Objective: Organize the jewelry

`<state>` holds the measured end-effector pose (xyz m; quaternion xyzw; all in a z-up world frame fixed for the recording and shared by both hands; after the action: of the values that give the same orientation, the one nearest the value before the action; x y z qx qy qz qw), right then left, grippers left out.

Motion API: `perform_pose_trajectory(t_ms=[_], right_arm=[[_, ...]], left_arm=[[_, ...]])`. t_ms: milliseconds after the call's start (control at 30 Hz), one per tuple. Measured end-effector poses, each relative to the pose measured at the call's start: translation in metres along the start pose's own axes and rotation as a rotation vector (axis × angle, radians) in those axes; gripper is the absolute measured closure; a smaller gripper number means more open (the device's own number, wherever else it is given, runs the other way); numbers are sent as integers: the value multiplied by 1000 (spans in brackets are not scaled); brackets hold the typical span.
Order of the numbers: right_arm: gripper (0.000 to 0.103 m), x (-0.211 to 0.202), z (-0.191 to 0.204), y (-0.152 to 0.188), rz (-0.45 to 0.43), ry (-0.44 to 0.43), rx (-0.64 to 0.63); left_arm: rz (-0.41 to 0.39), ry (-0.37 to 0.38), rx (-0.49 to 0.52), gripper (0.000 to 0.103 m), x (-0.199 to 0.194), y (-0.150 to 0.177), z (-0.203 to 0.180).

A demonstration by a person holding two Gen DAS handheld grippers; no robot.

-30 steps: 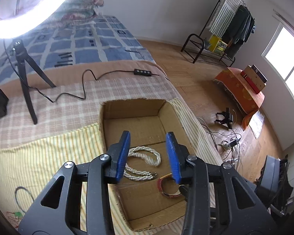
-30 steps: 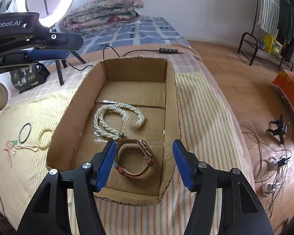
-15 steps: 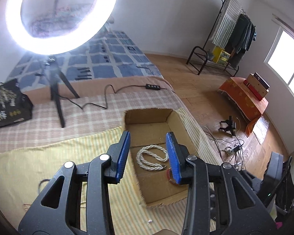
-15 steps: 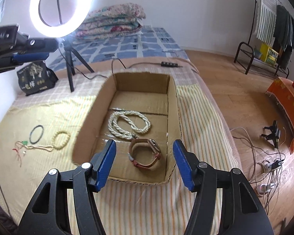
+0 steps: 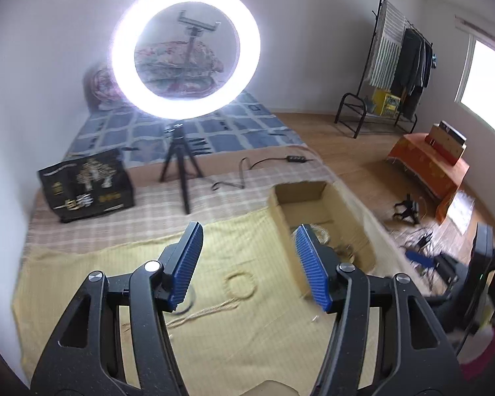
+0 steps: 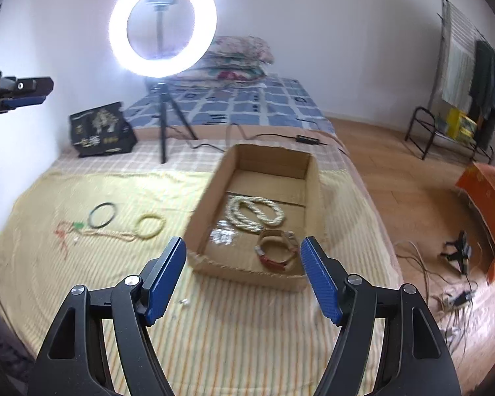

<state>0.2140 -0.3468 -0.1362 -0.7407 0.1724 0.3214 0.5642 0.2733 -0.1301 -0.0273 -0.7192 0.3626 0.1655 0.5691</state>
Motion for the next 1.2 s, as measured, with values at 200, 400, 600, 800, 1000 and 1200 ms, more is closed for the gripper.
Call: perform_pose_trajectory(t_ms=[200, 400, 600, 800, 1000, 1200], right_arm=[[31, -5, 31, 5, 1, -62, -86], [31, 4, 56, 15, 53, -115, -151], [31, 21, 59, 29, 106, -141, -131], [32, 40, 65, 47, 139, -181, -135], [42, 54, 79, 64, 155, -226, -173], [57, 70, 87, 75, 175, -255, -197]], left_arm=[[8, -52, -12, 42, -28, 32, 54], [66, -104, -126, 42, -22, 62, 123], [150, -115, -209, 42, -4, 87, 163], [228, -67, -172, 57, 28, 114, 158], [304, -83, -58, 70, 64, 149, 151], [341, -106, 21, 75, 91, 168, 147]])
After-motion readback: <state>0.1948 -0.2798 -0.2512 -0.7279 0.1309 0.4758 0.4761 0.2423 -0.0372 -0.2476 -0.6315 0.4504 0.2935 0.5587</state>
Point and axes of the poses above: each gripper's, at about its wrist camera, not at the fingertips, and x roughly the way its jaws point, z to its left, y to its underside, the point moved 9 cm from there along x, roughly the way its jaws point, and after that the axes turned 13 degrees about -x, right-handed, at the moved point
